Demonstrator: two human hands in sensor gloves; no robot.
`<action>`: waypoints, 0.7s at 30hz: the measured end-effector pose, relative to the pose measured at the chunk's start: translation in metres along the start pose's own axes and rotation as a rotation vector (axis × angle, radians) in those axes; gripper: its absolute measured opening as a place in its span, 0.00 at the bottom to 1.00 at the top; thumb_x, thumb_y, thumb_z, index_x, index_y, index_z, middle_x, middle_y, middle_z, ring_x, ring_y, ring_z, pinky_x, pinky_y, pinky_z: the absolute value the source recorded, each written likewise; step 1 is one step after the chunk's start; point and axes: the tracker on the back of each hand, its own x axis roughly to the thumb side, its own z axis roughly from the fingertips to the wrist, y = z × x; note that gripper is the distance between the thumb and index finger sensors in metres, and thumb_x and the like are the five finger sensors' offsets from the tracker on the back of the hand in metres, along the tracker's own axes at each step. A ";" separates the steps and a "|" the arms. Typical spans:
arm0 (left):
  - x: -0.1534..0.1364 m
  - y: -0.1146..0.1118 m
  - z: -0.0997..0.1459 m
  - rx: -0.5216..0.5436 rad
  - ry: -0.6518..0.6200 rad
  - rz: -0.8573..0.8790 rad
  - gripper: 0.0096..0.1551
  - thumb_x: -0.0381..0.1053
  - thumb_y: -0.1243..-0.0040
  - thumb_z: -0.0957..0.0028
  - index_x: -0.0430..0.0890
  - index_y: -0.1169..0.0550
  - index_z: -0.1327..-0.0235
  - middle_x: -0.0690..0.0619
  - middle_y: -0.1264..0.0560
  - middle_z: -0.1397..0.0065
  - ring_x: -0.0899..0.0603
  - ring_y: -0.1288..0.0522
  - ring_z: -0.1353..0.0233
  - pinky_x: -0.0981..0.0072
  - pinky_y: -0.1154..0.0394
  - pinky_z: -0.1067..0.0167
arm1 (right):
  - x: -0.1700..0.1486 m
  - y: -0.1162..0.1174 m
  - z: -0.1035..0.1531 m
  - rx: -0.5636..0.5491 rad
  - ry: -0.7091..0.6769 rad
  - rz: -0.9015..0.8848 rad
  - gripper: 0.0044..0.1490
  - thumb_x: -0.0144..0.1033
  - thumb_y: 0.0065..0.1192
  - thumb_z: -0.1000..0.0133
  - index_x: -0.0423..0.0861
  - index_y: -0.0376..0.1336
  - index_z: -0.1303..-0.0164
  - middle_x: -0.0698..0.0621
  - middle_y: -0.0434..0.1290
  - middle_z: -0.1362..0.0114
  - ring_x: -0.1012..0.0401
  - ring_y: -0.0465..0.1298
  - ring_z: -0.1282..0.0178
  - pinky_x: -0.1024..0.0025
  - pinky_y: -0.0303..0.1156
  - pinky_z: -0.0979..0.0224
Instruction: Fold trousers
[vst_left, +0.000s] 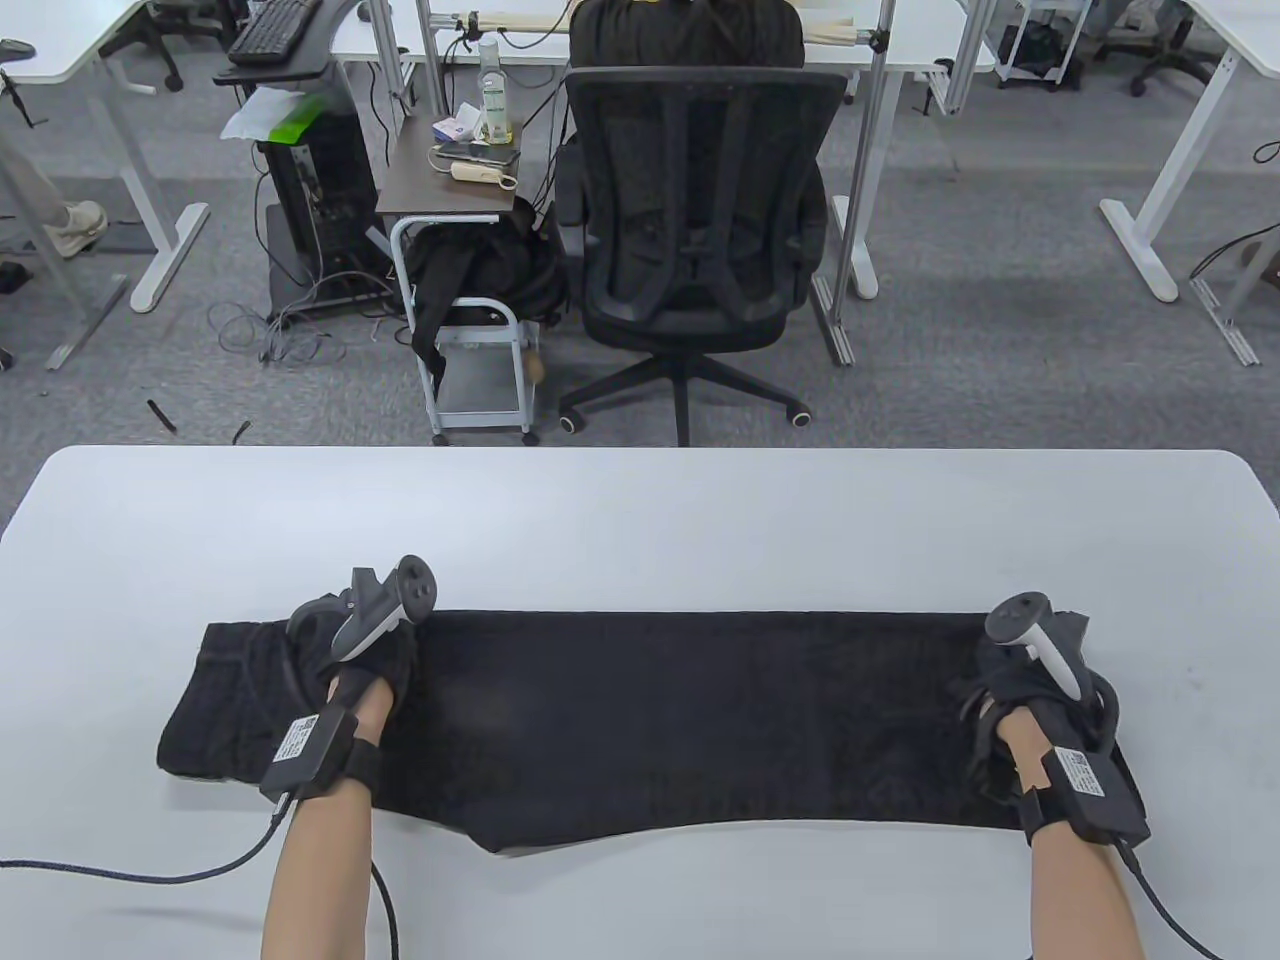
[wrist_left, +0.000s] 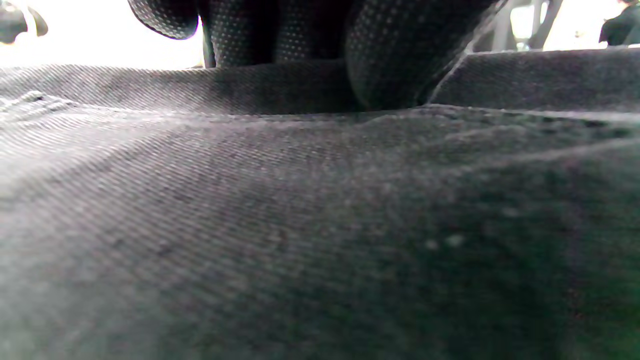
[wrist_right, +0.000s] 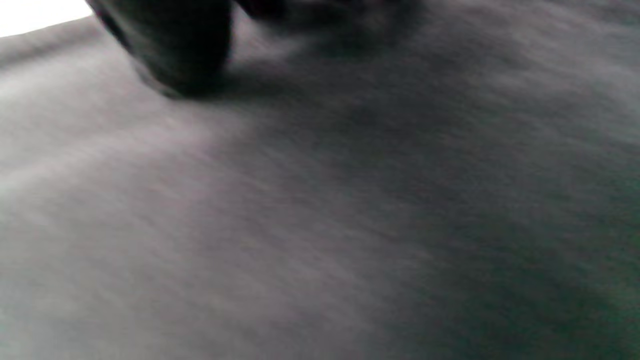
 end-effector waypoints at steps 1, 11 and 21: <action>0.000 0.000 0.001 0.001 0.002 -0.007 0.22 0.53 0.33 0.49 0.56 0.20 0.41 0.53 0.18 0.32 0.39 0.26 0.26 0.42 0.36 0.26 | -0.010 0.001 -0.005 -0.024 0.012 -0.049 0.54 0.64 0.57 0.53 0.65 0.39 0.20 0.55 0.33 0.13 0.51 0.34 0.12 0.38 0.33 0.16; 0.032 0.019 0.038 -0.046 -0.160 0.096 0.35 0.62 0.38 0.48 0.61 0.34 0.26 0.54 0.36 0.14 0.38 0.40 0.15 0.39 0.41 0.23 | -0.027 -0.004 -0.002 -0.159 0.124 -0.031 0.59 0.65 0.57 0.54 0.55 0.38 0.19 0.50 0.34 0.13 0.45 0.36 0.12 0.37 0.37 0.16; 0.125 0.019 0.118 -0.309 -0.473 0.162 0.43 0.71 0.43 0.50 0.64 0.43 0.22 0.56 0.48 0.10 0.38 0.50 0.12 0.37 0.45 0.22 | -0.045 -0.006 0.010 -0.215 0.210 -0.112 0.54 0.58 0.57 0.50 0.48 0.41 0.19 0.42 0.46 0.15 0.40 0.51 0.16 0.39 0.48 0.18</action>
